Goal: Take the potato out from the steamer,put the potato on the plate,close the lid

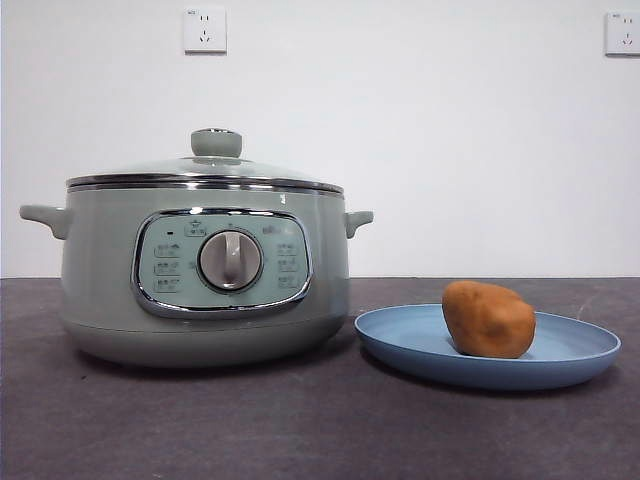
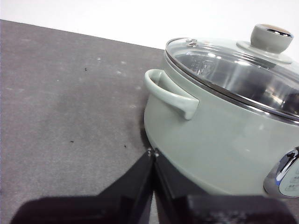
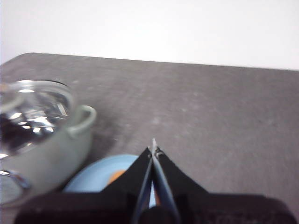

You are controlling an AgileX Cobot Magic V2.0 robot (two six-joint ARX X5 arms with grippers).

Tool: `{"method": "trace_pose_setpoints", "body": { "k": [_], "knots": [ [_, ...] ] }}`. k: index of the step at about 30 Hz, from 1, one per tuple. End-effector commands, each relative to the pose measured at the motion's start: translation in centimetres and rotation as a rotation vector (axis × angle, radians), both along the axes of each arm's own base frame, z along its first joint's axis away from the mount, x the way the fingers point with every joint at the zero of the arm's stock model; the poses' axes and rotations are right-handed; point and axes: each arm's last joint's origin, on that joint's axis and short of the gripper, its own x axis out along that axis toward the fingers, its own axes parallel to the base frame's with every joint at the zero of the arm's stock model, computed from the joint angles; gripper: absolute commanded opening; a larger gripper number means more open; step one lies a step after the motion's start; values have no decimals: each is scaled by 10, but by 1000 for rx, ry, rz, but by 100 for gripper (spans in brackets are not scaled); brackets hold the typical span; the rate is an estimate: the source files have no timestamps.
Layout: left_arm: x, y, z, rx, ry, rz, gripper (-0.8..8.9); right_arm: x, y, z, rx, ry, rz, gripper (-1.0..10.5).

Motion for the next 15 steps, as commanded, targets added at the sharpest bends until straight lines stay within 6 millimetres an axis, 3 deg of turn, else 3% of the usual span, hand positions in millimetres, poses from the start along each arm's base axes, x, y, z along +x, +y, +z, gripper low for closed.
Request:
{"method": "trace_pose_setpoints", "body": {
  "k": [1,8,15],
  "knots": [
    [1,0,-4,-3,12,5,-4,-1,-3,-45,66,11,-45,0],
    [1,0,-4,-3,12,4,-4,-10,-6,-108,147,-70,-88,0],
    [1,0,-4,-3,12,4,-4,-18,-6,-140,162,-99,-93,0]
  ]
}}
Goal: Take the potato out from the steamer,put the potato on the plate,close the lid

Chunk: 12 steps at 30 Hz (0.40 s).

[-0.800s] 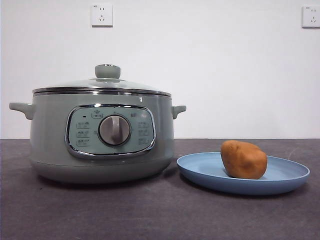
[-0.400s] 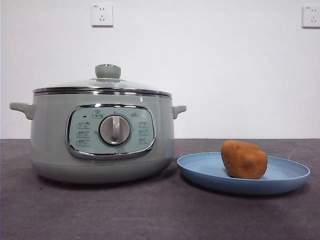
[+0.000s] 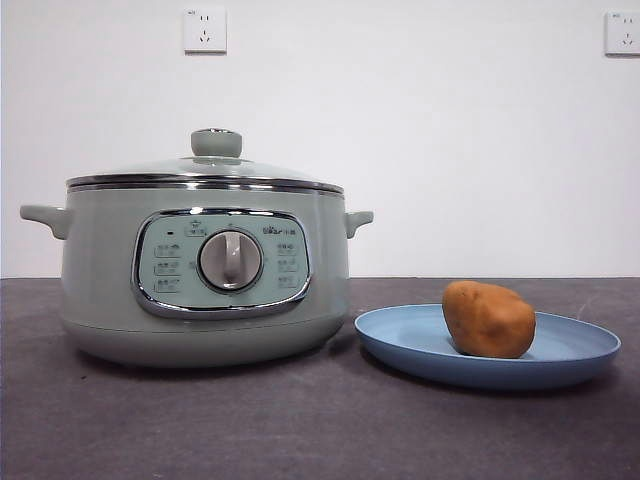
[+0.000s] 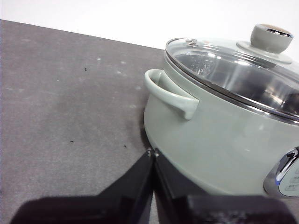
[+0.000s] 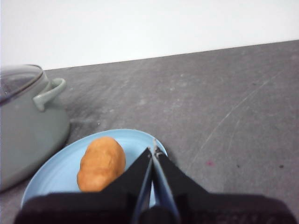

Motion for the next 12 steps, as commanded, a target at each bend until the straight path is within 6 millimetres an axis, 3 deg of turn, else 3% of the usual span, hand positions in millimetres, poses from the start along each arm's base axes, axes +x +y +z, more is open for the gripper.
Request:
{"method": "trace_pose_setpoints", "body": {
  "k": [1,12],
  "knots": [
    [1,0,-4,-3,12,4,-4,-2,0,-8,27,-17,-10,0],
    [1,0,-4,-3,12,4,-4,-11,-3,-16,104,44,-132,0]
  ]
}}
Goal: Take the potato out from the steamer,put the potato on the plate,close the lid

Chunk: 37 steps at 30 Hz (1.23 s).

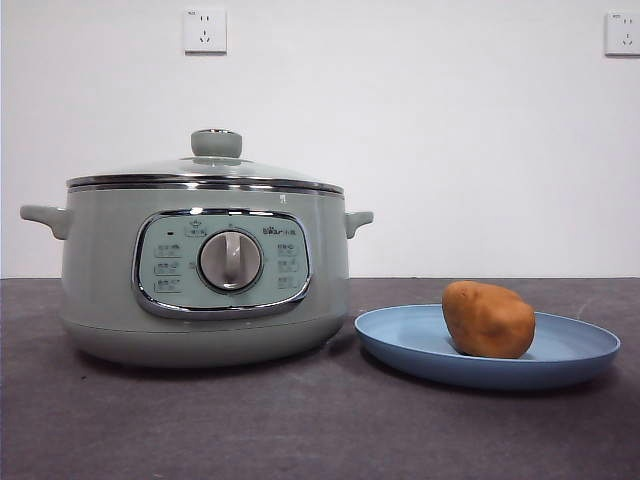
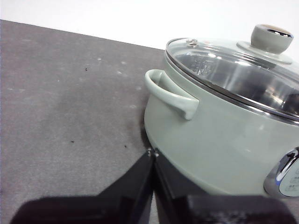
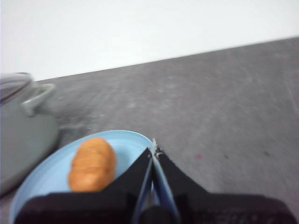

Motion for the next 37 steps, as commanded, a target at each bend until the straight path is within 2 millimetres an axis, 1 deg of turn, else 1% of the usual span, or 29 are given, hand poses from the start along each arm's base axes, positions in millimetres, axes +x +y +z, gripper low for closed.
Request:
{"method": "trace_pose_setpoints", "body": {
  "k": [1,4,37],
  "knots": [
    [1,0,-4,-3,11,4,-4,0,-1,-8,76,70,-62,0],
    [1,0,-4,-2,11,4,-4,0,-2,-7,81,66,-85,0],
    [1,0,-4,-3,11,4,-4,0,-2,-7,81,66,-85,0]
  ]
}}
